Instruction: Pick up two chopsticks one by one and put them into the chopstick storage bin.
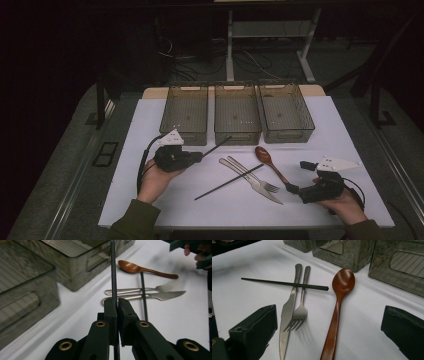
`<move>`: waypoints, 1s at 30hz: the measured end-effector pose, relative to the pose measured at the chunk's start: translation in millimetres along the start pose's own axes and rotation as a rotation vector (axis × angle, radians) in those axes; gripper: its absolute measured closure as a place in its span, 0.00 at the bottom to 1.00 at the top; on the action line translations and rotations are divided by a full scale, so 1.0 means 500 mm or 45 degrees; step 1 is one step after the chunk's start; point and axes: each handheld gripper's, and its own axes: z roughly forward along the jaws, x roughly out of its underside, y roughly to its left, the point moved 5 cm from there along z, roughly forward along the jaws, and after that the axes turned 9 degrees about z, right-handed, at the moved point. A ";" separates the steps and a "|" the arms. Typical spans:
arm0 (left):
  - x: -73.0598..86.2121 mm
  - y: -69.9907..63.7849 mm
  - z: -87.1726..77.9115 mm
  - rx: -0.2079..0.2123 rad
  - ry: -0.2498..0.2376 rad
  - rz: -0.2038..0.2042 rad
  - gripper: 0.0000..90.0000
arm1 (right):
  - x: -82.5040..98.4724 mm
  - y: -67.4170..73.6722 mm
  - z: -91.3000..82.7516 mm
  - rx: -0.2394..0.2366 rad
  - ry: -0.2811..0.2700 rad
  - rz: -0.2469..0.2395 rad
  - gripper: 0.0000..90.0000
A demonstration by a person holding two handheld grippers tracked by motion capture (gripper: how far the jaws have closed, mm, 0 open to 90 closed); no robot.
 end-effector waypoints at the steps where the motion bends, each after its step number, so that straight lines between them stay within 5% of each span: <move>1: -0.001 0.004 -0.003 -0.007 -0.005 -0.005 0.94 | 0.000 0.000 0.000 0.000 -0.001 0.001 0.00; 17: -0.013 0.074 -0.029 -0.063 -0.013 -0.048 0.95 | -0.001 -0.001 0.000 0.002 -0.004 0.011 0.00; 30: -0.058 0.129 -0.021 -0.109 -0.013 -0.054 0.95 | -0.001 -0.003 -0.002 0.003 -0.009 0.009 0.00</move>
